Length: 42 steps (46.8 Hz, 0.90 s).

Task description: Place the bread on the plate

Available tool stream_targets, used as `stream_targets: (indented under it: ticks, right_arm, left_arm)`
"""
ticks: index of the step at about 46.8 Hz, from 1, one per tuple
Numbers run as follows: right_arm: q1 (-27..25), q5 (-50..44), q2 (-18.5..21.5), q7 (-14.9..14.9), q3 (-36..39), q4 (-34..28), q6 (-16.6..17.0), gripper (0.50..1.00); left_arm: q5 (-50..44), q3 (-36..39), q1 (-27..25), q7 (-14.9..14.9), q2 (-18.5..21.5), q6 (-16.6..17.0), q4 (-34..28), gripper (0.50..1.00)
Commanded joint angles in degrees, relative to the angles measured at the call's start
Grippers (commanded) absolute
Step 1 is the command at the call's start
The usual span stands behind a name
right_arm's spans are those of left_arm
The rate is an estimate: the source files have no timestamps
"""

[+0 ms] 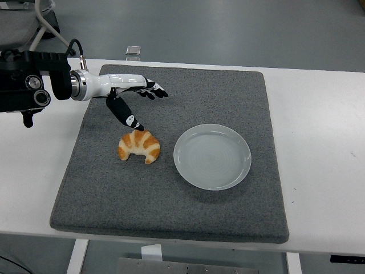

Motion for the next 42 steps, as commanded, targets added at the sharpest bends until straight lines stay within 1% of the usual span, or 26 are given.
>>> stream_targets:
  ticks: [1,5,11,18,24,31,34,38,42]
  right_arm:
    - [0.08,-0.01,0.0,0.0,0.0,0.04,0.0,0.93]
    - [0.08,-0.01,0.0,0.0,0.0,-0.05,0.0,0.93]
    - [0.08,-0.01,0.0,0.0,0.0,-0.05,0.0,0.93]
    - [0.08,-0.01,0.0,0.0,0.09,0.04,0.0,0.93]
    - [0.08,-0.01,0.0,0.0,0.09,0.04,0.0,0.93]
    - [0.08,-0.01,0.0,0.0,0.09,0.04,0.09,0.93]
    - [0.08,-0.01,0.0,0.0,0.09,0.04,0.0,0.93]
    - [0.08,-0.01,0.0,0.0,0.09,-0.05,0.0,0.93]
    - [0.08,-0.01,0.0,0.0,0.09,0.04,0.0,0.93]
  left_arm:
    - [1.1,0.03,0.01,0.01,1.36,0.29,-2.08,0.947]
    - [2.77,0.03,0.1,0.01,2.68,2.04,-4.28,0.945]
    - [4.8,2.4,0.36,0.01,3.56,4.85,-4.82,0.945]
    - [8.66,2.31,6.41,-0.78,3.3,9.07,-4.11,0.951]
    - [9.72,0.47,10.37,-2.1,2.95,11.53,-2.97,0.954]
    - [9.9,-4.45,15.73,-2.45,1.46,11.8,0.01,0.954]
    - [9.98,-6.21,17.67,-3.33,0.58,11.8,1.59,0.954]
    - [9.98,-7.0,18.99,-4.47,-0.65,11.8,3.62,0.954]
    - [9.98,-7.18,19.78,-5.18,-1.44,11.89,4.32,0.954]
